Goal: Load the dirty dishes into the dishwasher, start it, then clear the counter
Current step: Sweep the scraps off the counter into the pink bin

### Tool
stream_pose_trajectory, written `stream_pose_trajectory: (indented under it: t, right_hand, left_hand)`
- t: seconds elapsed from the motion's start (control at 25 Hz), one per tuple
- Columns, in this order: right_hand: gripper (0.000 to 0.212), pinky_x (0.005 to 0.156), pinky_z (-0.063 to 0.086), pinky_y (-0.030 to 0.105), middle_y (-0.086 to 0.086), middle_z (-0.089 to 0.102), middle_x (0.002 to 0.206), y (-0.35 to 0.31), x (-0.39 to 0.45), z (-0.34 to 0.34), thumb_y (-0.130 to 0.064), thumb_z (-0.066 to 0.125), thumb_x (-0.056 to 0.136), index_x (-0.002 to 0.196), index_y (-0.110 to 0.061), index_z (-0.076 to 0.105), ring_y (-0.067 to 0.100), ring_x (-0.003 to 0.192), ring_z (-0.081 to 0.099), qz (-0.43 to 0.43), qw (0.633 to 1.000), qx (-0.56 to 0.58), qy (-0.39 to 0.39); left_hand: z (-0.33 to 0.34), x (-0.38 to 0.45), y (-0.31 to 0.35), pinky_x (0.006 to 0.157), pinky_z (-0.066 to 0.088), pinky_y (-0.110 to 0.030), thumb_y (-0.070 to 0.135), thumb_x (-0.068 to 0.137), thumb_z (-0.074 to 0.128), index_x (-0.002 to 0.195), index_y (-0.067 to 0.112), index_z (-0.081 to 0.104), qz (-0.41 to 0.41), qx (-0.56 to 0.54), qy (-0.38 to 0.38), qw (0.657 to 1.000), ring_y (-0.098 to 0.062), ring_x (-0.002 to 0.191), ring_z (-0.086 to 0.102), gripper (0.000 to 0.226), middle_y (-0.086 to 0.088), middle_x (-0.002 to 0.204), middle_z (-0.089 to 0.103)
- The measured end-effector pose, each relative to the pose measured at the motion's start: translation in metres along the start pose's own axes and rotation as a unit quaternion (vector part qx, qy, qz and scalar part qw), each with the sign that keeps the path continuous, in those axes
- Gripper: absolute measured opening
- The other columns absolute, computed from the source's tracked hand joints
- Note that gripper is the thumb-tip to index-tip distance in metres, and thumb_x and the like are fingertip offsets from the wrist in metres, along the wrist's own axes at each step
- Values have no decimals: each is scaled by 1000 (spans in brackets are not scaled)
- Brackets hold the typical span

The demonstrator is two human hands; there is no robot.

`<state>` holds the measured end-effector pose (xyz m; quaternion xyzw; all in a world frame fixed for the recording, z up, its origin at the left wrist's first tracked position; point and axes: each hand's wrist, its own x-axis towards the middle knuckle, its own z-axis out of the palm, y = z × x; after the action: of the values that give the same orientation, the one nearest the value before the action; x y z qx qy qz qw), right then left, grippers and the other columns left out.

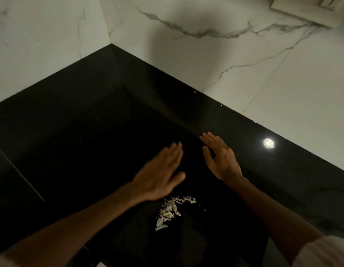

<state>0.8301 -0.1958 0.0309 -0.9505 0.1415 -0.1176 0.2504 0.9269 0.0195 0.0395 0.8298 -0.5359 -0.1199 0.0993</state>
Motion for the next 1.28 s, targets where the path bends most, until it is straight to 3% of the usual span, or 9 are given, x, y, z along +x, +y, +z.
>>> stream_pose_trajectory:
  t: [0.16, 0.32, 0.48, 0.6, 0.8, 0.92, 1.0, 1.08, 1.28]
  right_hand:
    - [47, 117, 27, 31, 1, 55, 139, -3, 2, -4, -38, 38, 99, 132, -12, 58, 10, 135, 40, -4, 1000, 3, -4]
    - [23, 94, 48, 41, 3, 66, 113, -7, 63, -15, -22, 50, 98, 113, -13, 66, 8, 105, 52, -13, 999, 33, 15]
    - [51, 117, 29, 42, 13, 42, 149, -1, 169, -10, -36, 41, 102, 143, -6, 42, 27, 140, 35, -25, 997, -60, -51]
    - [54, 119, 20, 36, 12, 31, 156, 18, 198, 9, -37, 35, 104, 148, -5, 35, 26, 145, 27, 21, 996, -55, -71]
    - [42, 118, 29, 36, 6, 45, 149, -7, 87, 14, -27, 43, 102, 140, -9, 50, 17, 141, 36, -89, 990, 34, -101]
    - [32, 107, 39, 20, 0, 58, 135, -20, 18, -7, -18, 55, 98, 128, -9, 62, 6, 128, 51, -174, 971, 98, -135]
    - [27, 94, 42, 8, -6, 60, 124, -16, 41, -33, -17, 55, 98, 122, -10, 66, 3, 114, 59, -110, 988, 97, -51]
    - [30, 93, 43, 14, -2, 62, 121, 13, 87, -52, -21, 50, 100, 126, -10, 62, 14, 110, 61, 2, 997, 66, 33]
    - [51, 118, 23, 42, 5, 31, 157, 45, 106, -24, -40, 35, 104, 150, -18, 33, 22, 144, 29, 52, 993, -64, -81]
  left_hand:
    - [12, -28, 20, 118, -12, -21, 46, 103, 6, 153, 19, -1, 29, -47, 1, 998, 4, 142, -25, 57, 9, 159, -16]
    - [14, -23, 11, 117, -8, -16, 41, 104, 8, 152, 14, 18, 24, -68, 32, 997, 3, 146, -9, 56, 4, 162, 5]
    - [18, -26, 13, 119, -1, -18, 40, 104, 13, 149, 11, 29, 22, -93, 66, 993, 0, 148, -1, 56, 2, 160, 14]
    - [18, -24, 11, 121, 1, -21, 43, 104, 10, 150, 11, 25, -5, -105, 79, 991, -4, 149, 0, 58, 1, 162, 10]
    - [18, -23, 11, 120, -2, -21, 48, 102, 5, 152, 14, 15, -20, -110, 78, 991, -3, 148, -7, 62, 2, 162, 2]
    - [17, -22, 12, 119, -5, -19, 49, 101, 5, 152, 15, 13, -25, -100, 76, 992, -1, 147, -9, 62, 3, 162, 2]
    - [18, -22, 12, 119, -5, -19, 50, 101, 5, 152, 14, 14, -22, -98, 75, 992, -1, 148, -8, 62, 3, 162, 2]
    - [19, -23, 11, 119, -6, -19, 49, 101, 7, 152, 15, 12, -26, -95, 67, 993, -1, 148, -9, 61, 3, 162, 1]
    - [17, -21, 12, 120, -7, -23, 49, 99, 6, 153, 13, 10, -65, -105, 81, 989, -3, 148, -12, 65, 3, 162, -4]
